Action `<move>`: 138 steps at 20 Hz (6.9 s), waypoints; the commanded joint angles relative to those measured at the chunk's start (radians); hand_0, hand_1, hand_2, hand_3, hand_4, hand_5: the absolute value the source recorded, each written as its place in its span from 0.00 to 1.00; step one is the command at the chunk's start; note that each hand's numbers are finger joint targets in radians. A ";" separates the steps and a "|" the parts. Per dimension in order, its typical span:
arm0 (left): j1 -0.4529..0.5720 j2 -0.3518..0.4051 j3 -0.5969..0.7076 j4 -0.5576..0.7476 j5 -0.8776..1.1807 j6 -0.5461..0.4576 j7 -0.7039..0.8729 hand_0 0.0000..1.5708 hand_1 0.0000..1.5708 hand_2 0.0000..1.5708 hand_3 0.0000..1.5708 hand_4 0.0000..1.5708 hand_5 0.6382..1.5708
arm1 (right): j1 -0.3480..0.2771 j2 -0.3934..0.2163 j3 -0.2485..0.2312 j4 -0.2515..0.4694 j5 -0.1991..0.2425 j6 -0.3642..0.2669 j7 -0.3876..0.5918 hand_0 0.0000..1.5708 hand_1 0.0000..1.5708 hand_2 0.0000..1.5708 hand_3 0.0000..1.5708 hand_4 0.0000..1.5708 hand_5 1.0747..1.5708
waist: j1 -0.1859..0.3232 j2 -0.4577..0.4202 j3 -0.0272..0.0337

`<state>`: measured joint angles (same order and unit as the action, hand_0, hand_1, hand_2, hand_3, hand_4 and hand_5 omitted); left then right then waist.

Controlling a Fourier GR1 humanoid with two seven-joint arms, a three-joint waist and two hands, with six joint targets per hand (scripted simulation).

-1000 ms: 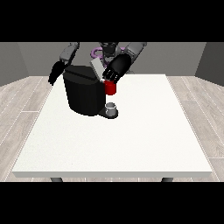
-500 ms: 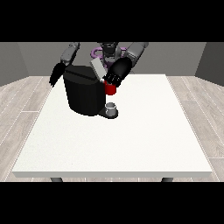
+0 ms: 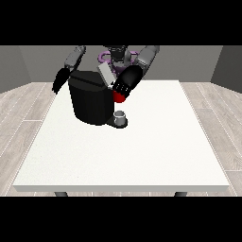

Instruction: Insert the coffee pod into the coffee machine and close the lid

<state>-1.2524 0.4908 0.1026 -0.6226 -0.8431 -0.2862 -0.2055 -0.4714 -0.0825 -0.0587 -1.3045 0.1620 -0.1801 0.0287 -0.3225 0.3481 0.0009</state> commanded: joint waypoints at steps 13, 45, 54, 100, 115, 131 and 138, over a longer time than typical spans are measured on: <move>-0.054 0.046 -0.007 -0.014 -0.045 0.071 -0.093 0.69 0.69 0.68 0.51 0.00 1.00 | -0.053 0.009 0.017 0.003 0.048 -0.047 0.006 0.00 0.00 0.00 0.00 0.05 1.00 | -0.007 0.072 -0.0009; 0.203 -0.248 0.113 -0.073 0.162 -0.003 -0.064 0.00 0.00 0.10 0.00 0.00 1.00 | 0.186 -0.018 -0.107 0.221 -0.030 -0.029 -0.070 0.00 0.00 0.00 0.00 0.00 1.00 | 0.256 -0.325 -0.0017; 0.575 -0.456 0.302 -0.036 0.428 -0.002 -0.141 0.00 0.00 0.00 0.00 0.25 1.00 | 0.369 -0.002 -0.098 0.215 -0.025 -0.026 -0.096 0.00 0.00 0.00 0.00 0.00 1.00 | 0.391 -0.540 -0.0018; 1.019 -0.430 0.035 -0.793 0.754 -0.043 0.169 0.00 0.00 0.00 0.00 0.24 1.00 | -0.131 -0.115 -0.125 0.287 -0.208 0.211 0.031 0.00 0.00 0.00 0.00 0.00 1.00 | 0.533 -0.367 -0.0005; 1.035 -0.407 0.030 -0.802 0.732 0.038 0.087 0.00 0.00 0.00 0.00 0.23 1.00 | -0.301 -0.080 -0.049 0.322 -0.128 0.164 0.005 0.00 0.00 0.00 0.00 0.14 1.00 | 0.517 -0.251 -0.0010; 0.941 -0.408 0.030 -0.780 0.730 0.066 0.128 0.00 0.00 0.00 0.00 0.25 1.00 | -0.453 -0.076 0.059 0.237 -0.030 0.168 0.133 0.00 0.00 0.00 0.00 0.06 1.00 | 0.576 -0.228 -0.0012; 0.928 -0.402 0.007 -0.782 0.741 0.022 0.090 0.00 0.00 0.00 0.00 0.24 1.00 | -0.507 -0.132 0.030 0.172 -0.019 0.156 0.212 0.00 0.00 0.00 0.00 0.15 1.00 | 0.660 -0.191 -0.0013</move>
<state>-0.3056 0.0805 0.1007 -1.4152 -0.1155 -0.2521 -0.1100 -0.8728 -0.2661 -0.0738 -1.0834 0.1641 -0.0699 0.3177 0.2652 0.1532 0.0223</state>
